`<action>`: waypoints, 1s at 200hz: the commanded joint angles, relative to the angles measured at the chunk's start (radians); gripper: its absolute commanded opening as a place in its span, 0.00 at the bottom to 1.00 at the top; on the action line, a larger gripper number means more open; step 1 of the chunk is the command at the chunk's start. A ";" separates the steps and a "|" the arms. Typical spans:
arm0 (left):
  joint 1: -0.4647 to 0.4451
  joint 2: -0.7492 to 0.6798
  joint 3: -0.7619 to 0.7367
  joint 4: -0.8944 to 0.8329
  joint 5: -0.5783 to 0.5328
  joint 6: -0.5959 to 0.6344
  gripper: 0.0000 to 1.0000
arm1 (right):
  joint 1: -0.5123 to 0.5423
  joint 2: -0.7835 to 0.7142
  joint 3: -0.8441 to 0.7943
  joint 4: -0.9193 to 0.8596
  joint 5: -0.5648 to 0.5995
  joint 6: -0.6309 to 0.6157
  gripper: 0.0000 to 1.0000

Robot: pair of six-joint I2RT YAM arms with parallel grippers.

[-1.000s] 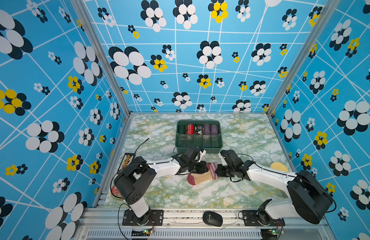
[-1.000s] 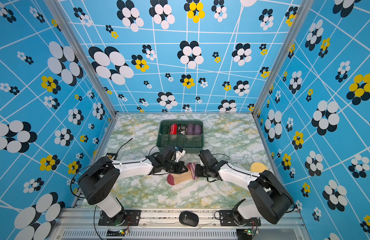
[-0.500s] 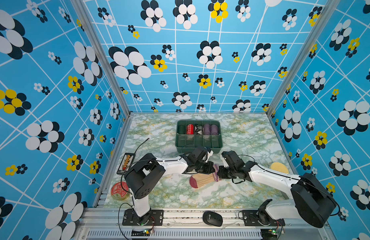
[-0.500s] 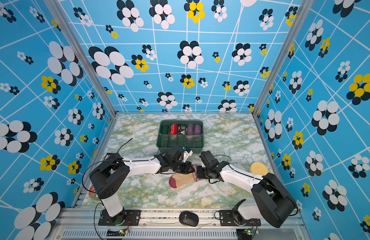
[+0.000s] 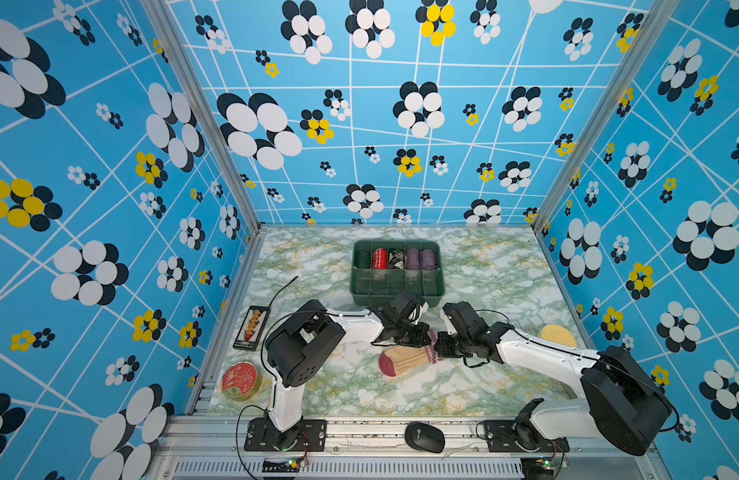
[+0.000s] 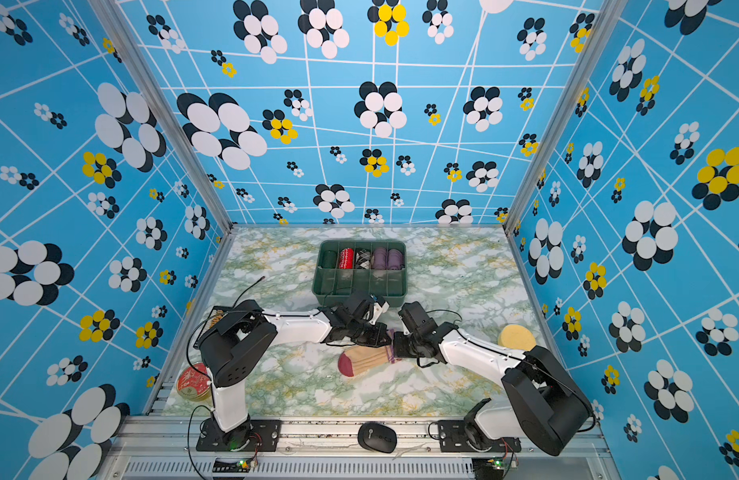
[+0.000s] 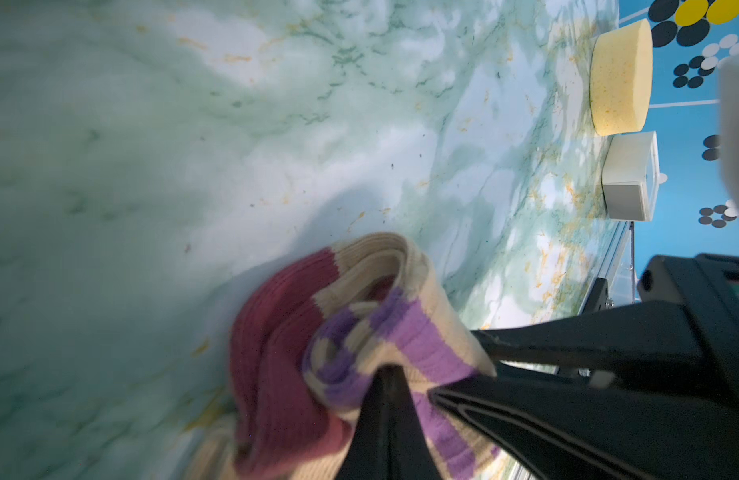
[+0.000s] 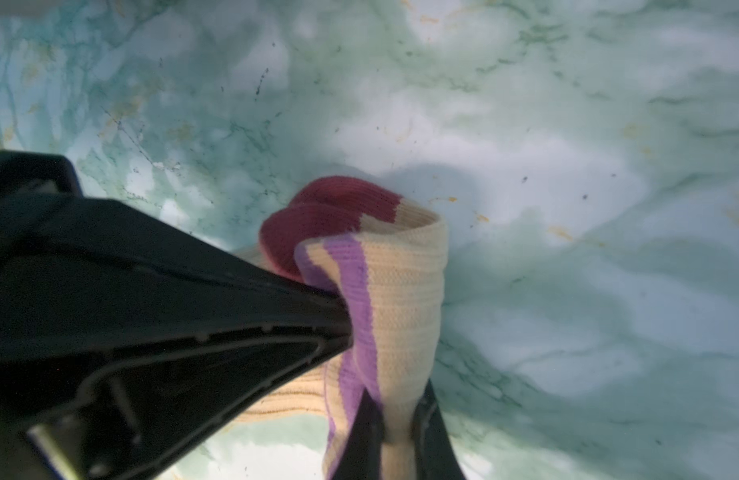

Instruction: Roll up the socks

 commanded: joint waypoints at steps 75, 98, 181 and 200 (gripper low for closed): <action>0.004 0.061 0.002 -0.087 -0.064 0.059 0.00 | 0.004 -0.042 -0.001 -0.018 0.007 -0.009 0.16; 0.003 0.071 -0.018 -0.090 -0.066 0.066 0.00 | -0.014 -0.081 -0.001 -0.034 0.006 -0.009 0.24; 0.008 0.063 -0.052 -0.080 -0.057 0.063 0.00 | -0.099 -0.146 -0.020 -0.101 0.093 -0.016 0.25; 0.007 0.050 -0.051 -0.090 -0.059 0.067 0.00 | -0.100 -0.092 -0.007 -0.103 0.099 -0.023 0.22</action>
